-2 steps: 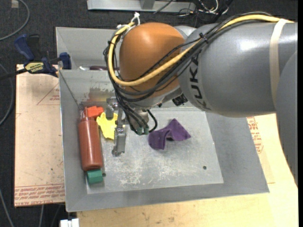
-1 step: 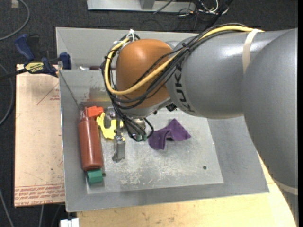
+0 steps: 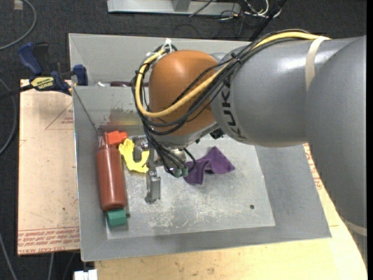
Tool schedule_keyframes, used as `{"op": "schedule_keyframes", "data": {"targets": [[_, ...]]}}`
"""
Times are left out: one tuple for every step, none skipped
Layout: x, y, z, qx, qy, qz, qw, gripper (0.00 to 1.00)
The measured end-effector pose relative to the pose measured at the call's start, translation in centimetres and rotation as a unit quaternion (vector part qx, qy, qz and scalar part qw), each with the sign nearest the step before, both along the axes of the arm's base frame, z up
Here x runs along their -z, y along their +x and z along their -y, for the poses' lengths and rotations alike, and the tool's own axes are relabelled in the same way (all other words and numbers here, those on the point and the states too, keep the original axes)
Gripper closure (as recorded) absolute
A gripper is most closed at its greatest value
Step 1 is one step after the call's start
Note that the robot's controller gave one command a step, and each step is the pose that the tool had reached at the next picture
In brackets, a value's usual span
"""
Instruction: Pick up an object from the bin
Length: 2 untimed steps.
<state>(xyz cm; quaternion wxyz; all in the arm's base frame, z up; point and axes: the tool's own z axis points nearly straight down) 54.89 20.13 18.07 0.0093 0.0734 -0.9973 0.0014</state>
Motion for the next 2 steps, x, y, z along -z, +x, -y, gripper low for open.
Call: {"op": "schedule_keyframes", "data": {"targets": [[-2.6,2.0,3.3,-0.059,0.005,0.0125,0.9981,0.0],[-1.0,4.0,4.2,-0.094,0.002,0.0071,0.9955,0.0]]}}
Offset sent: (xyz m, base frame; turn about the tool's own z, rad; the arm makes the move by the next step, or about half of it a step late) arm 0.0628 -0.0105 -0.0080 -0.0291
